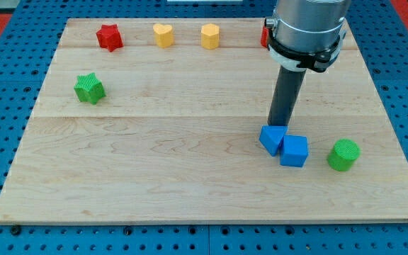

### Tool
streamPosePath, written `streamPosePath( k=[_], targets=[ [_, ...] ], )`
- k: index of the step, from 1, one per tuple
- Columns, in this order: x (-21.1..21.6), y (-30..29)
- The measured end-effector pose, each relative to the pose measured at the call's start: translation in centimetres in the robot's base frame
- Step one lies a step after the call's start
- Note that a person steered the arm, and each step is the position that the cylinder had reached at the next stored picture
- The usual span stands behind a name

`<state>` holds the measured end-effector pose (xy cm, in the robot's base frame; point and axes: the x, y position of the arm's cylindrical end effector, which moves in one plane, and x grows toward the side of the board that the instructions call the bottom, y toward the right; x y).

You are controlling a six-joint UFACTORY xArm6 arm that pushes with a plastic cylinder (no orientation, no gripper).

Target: Place the blue triangle above the blue cube

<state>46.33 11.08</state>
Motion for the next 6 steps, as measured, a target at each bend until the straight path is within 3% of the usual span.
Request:
streamPosePath(
  k=[1, 2, 5, 6],
  targets=[
    [-2.2, -5.6],
    [-1.2, -7.7],
    [2.8, 2.1],
    [-0.4, -0.1]
  ],
)
